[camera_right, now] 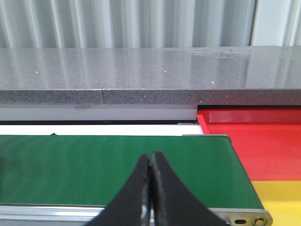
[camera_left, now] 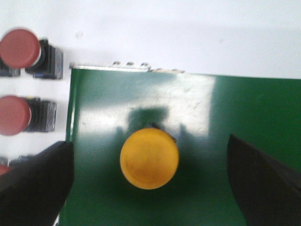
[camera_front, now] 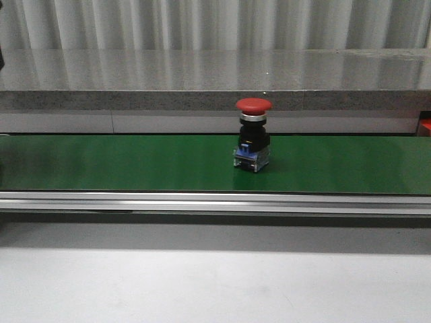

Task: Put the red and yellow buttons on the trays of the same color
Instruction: 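Set the yellow button on the conveyor and open the left gripper, then reach the right gripper to the red button at the conveyor end and grasp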

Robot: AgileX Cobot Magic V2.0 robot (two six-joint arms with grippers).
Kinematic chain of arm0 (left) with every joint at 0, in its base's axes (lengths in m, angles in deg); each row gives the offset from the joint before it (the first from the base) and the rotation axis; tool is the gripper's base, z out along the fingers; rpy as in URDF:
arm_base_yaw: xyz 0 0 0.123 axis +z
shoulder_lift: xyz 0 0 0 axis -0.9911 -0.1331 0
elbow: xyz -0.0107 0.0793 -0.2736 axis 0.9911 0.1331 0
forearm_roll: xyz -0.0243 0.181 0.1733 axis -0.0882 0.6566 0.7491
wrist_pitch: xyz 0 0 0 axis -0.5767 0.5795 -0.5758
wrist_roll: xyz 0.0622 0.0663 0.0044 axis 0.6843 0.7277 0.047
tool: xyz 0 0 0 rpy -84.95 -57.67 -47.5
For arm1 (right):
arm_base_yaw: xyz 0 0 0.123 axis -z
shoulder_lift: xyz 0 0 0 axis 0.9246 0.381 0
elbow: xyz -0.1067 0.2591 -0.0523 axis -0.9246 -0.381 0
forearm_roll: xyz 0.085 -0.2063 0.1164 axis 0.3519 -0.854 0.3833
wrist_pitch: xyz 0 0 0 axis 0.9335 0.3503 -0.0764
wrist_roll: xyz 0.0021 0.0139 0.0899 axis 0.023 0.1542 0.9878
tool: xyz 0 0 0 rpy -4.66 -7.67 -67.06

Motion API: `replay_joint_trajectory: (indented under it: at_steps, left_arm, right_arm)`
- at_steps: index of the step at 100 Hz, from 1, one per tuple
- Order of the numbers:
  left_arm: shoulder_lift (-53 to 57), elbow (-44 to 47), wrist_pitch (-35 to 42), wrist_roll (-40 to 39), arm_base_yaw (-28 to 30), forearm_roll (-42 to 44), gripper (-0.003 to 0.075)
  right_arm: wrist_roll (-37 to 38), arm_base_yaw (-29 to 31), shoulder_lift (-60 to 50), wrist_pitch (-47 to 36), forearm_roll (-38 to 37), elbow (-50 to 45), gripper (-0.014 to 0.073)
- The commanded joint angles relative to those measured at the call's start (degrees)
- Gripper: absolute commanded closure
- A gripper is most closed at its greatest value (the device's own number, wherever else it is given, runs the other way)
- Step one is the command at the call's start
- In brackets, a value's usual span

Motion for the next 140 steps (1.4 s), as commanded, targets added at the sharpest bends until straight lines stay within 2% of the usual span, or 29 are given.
replay_joint_trajectory:
  at_steps: [1,18,44,52,59,66,82,90,100,117,124,133,140]
  left_arm:
    - [7.59,-1.22,5.19,-0.38,-2.78,-0.27,0.0102]
    - [20.19,5.56,12.31,-0.53,-7.66,-0.27,0.0102]
    - [40.22,23.46,19.83,-3.58,-8.12,1.50,0.0106]
    - [45.69,29.16,22.12,-3.58,-8.12,1.74,0.0147]
    - [50.04,33.49,23.77,-3.58,-8.12,1.74,0.0229]
    - [53.39,36.78,25.00,-3.58,-8.12,1.74,0.0357]
    - [56.67,40.53,25.66,-3.58,-8.12,1.74,0.0741]
    - [56.73,40.96,25.86,-3.58,-8.12,1.74,0.0741]
    - [56.73,40.96,25.86,-3.58,-8.12,1.74,0.0741]
    - [56.73,40.96,25.86,-3.58,-8.12,1.74,0.0741]
    - [56.73,40.96,25.86,-3.58,-8.12,1.74,0.0741]
    - [56.73,40.96,25.86,-3.58,-8.12,1.74,0.0741]
    - [56.73,40.96,25.86,-3.58,-8.12,1.74,0.0741]
  right_arm:
    - [-0.10,0.35,-0.83,-4.66,0.00,1.12,0.0662]
    - [-0.10,0.35,-0.83,-4.66,0.00,1.12,0.0662]
    - [-0.10,0.35,-0.83,-5.43,0.00,1.12,0.0662]
    - [-0.10,0.35,-0.83,-6.56,0.00,1.12,0.0662]
    - [-0.10,0.35,-0.83,-8.34,0.00,1.12,0.0662]
    - [-0.10,0.35,-0.83,-9.86,0.00,1.12,0.0662]
    - [0.65,0.35,-0.83,-8.79,0.00,2.47,0.0662]
    - [3.91,0.30,-0.07,-6.45,0.00,5.51,0.0662]
    - [7.83,0.30,2.97,0.32,0.30,12.43,0.0662]
    - [8.33,0.30,15.54,30.32,0.30,31.41,0.0662]
    - [8.33,0.30,22.01,39.98,0.30,38.40,0.0662]
    - [8.33,0.30,29.17,46.87,0.60,44.65,0.0662]
    - [8.33,0.30,33.45,48.68,0.60,47.14,0.0662]
